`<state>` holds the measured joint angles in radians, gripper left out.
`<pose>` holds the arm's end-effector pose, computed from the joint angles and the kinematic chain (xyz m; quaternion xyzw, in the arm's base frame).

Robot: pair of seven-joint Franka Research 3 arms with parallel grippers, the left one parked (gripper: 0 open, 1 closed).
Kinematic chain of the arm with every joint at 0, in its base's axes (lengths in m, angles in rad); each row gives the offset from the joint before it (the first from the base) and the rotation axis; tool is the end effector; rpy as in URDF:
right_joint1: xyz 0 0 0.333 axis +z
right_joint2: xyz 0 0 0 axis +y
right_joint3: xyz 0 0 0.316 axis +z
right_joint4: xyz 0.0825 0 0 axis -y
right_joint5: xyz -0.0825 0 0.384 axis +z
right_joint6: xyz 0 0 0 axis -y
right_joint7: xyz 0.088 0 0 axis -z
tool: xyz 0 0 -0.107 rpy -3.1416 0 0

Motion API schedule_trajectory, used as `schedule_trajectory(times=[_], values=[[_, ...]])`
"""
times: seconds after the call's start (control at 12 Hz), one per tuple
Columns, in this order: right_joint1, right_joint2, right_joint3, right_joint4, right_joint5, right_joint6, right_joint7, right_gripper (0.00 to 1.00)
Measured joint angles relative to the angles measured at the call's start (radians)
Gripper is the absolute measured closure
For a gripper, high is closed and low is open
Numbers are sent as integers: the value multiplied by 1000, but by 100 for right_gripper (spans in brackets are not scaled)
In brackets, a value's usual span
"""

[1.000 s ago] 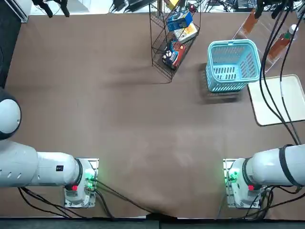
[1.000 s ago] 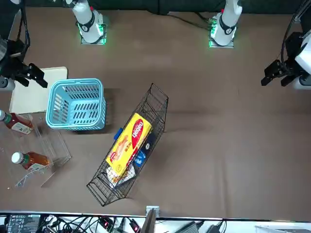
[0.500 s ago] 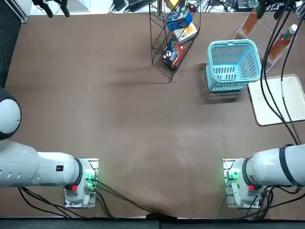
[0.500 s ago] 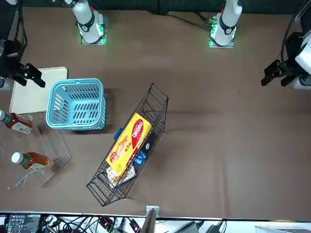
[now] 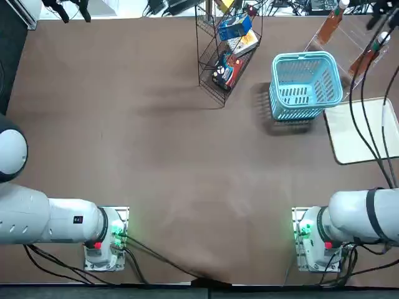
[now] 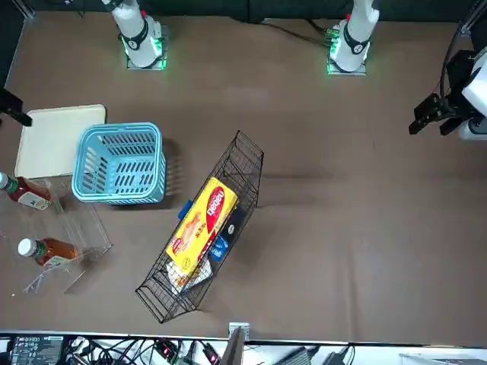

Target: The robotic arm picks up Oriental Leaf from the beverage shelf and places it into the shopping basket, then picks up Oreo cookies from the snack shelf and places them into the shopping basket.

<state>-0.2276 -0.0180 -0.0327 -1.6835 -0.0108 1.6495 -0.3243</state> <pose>0.5342 -0.1435 0.5879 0.9994 0.0325 -0.0091 0.0026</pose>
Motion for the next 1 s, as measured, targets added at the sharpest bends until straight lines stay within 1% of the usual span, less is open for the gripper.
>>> schedule_trajectory(times=[0.17,0.33,0.5,0.83,0.92,1.0], values=[[-43,12,-2,0,-21,3,-108,0],[-68,40,-2,11,-31,23,-183,0],[-96,88,-2,57,-34,33,-281,0],[-163,231,-2,214,-34,41,-437,0],[-177,306,-2,295,-34,51,-492,0],[-178,337,-2,329,-34,60,-519,0]])
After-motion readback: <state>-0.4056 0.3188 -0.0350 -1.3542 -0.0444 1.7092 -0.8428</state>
